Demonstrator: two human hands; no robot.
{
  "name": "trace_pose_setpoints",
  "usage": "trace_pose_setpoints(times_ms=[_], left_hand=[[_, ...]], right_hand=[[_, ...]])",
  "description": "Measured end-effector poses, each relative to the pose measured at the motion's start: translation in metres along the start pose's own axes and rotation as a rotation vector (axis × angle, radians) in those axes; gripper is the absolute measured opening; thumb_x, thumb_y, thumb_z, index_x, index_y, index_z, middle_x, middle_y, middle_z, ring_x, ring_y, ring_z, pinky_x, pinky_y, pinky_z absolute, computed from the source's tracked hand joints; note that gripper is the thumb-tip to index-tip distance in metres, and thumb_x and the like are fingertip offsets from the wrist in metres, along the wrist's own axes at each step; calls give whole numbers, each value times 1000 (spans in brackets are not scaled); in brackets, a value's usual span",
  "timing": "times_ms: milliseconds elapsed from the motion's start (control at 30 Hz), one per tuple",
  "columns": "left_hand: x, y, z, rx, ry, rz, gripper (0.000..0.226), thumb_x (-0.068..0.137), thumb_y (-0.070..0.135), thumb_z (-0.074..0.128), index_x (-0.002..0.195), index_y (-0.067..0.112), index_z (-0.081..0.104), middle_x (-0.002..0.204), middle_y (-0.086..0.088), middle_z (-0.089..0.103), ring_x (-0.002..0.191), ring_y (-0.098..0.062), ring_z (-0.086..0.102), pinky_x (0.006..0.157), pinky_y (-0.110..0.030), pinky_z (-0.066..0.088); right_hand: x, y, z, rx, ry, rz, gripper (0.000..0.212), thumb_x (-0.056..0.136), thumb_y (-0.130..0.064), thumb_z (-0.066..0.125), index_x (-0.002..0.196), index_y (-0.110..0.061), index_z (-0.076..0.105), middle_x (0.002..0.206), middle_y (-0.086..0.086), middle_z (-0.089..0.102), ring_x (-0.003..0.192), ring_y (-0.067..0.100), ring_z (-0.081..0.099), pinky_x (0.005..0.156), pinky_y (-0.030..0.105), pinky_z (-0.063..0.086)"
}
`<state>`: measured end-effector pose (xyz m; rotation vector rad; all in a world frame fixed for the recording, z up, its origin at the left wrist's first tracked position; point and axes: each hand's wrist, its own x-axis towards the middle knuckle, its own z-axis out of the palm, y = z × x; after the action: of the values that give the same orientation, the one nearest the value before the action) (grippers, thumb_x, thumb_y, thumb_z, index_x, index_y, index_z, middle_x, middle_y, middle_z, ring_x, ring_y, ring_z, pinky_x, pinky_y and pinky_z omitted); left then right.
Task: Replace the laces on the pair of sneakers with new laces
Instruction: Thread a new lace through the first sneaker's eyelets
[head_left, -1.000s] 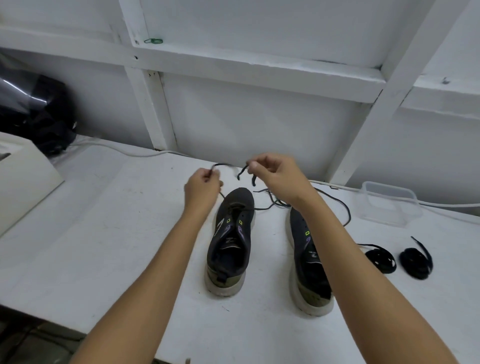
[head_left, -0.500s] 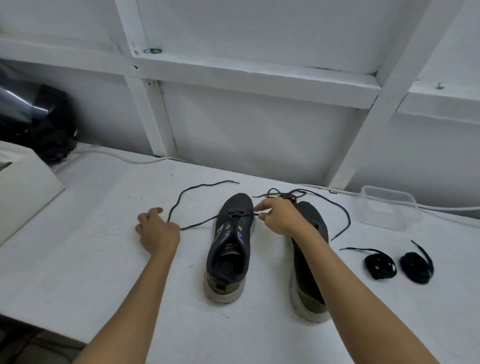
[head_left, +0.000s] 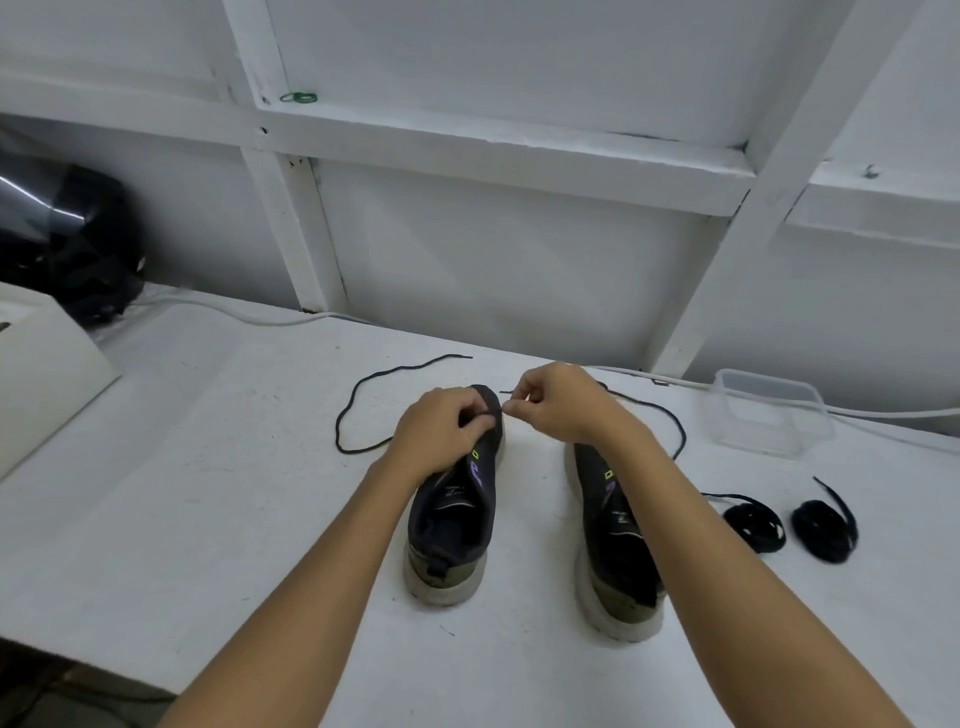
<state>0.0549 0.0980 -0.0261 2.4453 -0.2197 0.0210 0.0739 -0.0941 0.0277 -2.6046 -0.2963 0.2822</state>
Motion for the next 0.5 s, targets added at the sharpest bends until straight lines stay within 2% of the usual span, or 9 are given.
trace_pose_setpoints(times_ms=[67,200,267,300,400,433,500], left_hand=[[1,0,0,-148,113,-169,12,94,32,59,90,21,62,82,5,66,80,-18,62,72,-34,51],[-4,-6,-6,-413,234,-475,15,95,21,48,96,13,61,94,-3,70,88,-21,66,64,-26,47],[-8,-10,-7,-432,267,-514,18,95,15,47,107,15,60,104,-1,68,90,-17,65,67,-27,45],[-9,-10,-7,-388,264,-455,25,94,12,49,115,18,59,110,1,66,95,-15,63,74,-26,45],[-4,-1,-11,-241,214,-106,52,89,9,55,137,27,52,129,10,59,121,-11,52,99,-26,41],[-1,7,-14,-198,192,2,53,90,14,59,140,29,51,132,11,58,123,-10,49,102,-27,39],[2,26,-22,-183,158,131,40,94,26,64,134,29,58,124,12,63,115,-6,51,97,-23,39]], right_hand=[[-1,5,-16,-104,-22,20,17,94,-43,65,85,-29,68,76,-15,60,82,13,61,69,29,45],[-4,17,-45,-97,-4,66,21,99,-41,57,84,-30,67,76,-7,64,80,19,61,68,30,45],[-6,18,-52,-67,14,60,19,99,-40,58,84,-32,65,76,-8,65,80,18,61,73,32,48],[-6,16,-53,-55,25,49,19,99,-39,59,83,-33,65,76,-9,65,80,18,61,74,32,49],[-6,2,-52,-31,35,-3,19,97,-39,61,79,-35,65,76,-10,66,78,15,61,74,31,49],[-5,-3,-51,-22,35,-19,19,97,-39,62,78,-36,65,75,-11,66,77,12,61,73,30,48],[-4,-12,-49,-14,30,-48,20,96,-40,62,76,-37,64,73,-12,65,75,8,60,72,30,46]])
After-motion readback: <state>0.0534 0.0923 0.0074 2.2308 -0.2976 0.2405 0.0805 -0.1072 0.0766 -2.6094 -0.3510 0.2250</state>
